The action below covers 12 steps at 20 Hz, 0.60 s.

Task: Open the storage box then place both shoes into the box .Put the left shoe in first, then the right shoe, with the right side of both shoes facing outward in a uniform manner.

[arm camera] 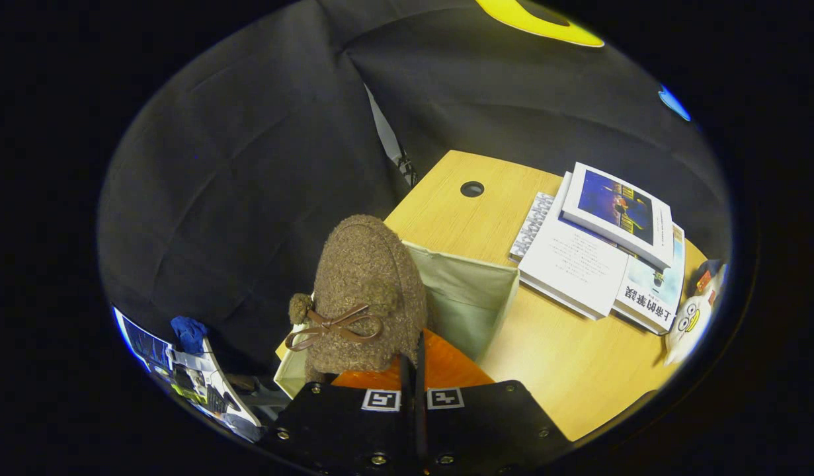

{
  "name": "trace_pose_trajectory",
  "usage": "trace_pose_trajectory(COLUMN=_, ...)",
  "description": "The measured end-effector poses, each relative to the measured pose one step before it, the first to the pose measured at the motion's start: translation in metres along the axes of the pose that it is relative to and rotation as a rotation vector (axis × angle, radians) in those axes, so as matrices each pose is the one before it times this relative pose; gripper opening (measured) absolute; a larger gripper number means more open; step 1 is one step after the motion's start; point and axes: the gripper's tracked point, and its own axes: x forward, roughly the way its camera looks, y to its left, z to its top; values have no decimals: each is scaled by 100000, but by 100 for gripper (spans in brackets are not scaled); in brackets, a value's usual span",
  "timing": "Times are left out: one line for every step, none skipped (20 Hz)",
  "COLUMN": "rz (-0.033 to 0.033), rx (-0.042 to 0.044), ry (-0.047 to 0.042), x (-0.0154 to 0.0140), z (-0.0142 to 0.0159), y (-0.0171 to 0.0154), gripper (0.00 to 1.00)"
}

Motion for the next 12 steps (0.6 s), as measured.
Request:
trace_pose_trajectory(rz=293, rx=87, ry=442, x=146, z=-200, y=490, gripper=1)
trace_pose_trajectory(rz=262, rx=397, ry=199, x=85, z=-57, y=414, gripper=1)
trace_pose_trajectory(rz=204, rx=32, ry=37, x=238, z=-9, y=194, gripper=1)
trace_pose_trajectory(rz=331, rx=-884, ry=-71, x=139, z=-31, y=207, gripper=1)
trace_pose_trajectory(rz=699, rx=-1229, ry=-38, x=9, z=-88, y=228, gripper=2)
trace_pose_trajectory(rz=1498, rx=-775, ry=-7, x=-33, z=-49, y=397, gripper=3)
trace_pose_trajectory(rz=1732, rx=-303, ry=-185, x=-235, z=-27, y=499, gripper=6)
trace_pose_trajectory(rz=1832, rx=-296, ry=-277, x=-379, z=43, y=418, gripper=12)
trace_pose_trajectory(rz=908, rx=-39, ry=-651, x=-177, z=25, y=32, gripper=29)
trace_pose_trajectory(rz=2614, rx=735, ry=-1549, x=-87, z=215, y=456, gripper=29)
trace_pose_trajectory(rz=1642, rx=1088, ry=-1812, x=-584, z=254, y=151, gripper=46)
trace_pose_trajectory(rz=-348, rx=-448, ry=-2094, x=-2102, z=1356, y=295, gripper=64)
